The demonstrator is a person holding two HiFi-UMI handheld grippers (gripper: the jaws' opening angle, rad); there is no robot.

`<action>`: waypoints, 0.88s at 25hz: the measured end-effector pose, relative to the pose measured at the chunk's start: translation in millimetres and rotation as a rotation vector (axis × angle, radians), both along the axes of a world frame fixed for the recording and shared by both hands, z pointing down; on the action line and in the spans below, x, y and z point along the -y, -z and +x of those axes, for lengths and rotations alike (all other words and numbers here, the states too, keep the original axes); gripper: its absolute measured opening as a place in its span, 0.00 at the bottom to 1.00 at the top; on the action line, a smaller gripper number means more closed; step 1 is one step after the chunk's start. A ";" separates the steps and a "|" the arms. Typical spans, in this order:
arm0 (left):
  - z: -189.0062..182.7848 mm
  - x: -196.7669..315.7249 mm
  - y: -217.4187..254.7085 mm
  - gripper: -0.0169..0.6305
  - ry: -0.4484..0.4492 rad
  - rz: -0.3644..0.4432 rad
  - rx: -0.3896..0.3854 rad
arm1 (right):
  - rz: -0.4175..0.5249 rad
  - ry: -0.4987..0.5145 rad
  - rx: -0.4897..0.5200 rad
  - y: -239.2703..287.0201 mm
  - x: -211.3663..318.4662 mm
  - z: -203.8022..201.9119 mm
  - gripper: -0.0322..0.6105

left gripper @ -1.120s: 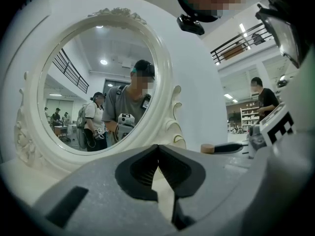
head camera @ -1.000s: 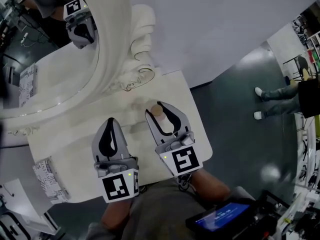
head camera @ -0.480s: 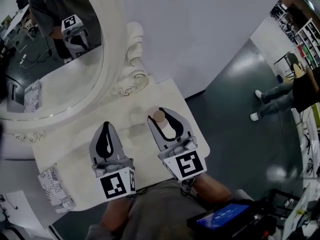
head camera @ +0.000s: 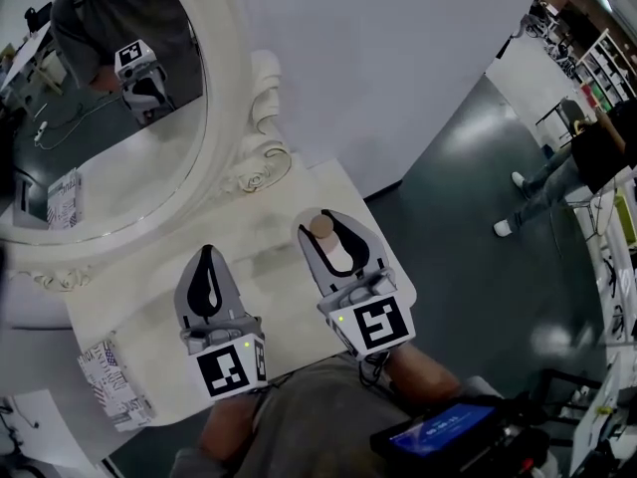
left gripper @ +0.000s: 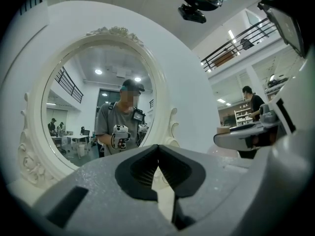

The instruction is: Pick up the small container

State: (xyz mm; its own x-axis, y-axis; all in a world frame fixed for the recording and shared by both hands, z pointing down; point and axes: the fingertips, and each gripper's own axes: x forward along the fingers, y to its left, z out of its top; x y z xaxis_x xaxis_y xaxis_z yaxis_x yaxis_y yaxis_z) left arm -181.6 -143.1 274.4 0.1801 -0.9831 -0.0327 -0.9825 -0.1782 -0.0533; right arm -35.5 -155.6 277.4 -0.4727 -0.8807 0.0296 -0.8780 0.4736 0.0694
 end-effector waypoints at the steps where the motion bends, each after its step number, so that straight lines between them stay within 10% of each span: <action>1: 0.3 0.6 -0.5 0.05 -0.003 -0.002 -0.002 | -0.001 -0.003 -0.003 -1.2 0.3 0.1 0.27; 22: 5.2 6.9 -2.1 0.05 -0.019 -0.009 -0.017 | -0.017 -0.006 -0.004 -8.7 6.6 0.9 0.27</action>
State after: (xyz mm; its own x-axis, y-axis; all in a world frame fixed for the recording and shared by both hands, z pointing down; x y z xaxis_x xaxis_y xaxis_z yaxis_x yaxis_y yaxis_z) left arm -176.4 -149.9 276.5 0.1983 -0.9798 -0.0271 -0.9797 -0.1973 -0.0345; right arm -34.5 -162.2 286.1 -0.4676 -0.8827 0.0465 -0.8804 0.4698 0.0645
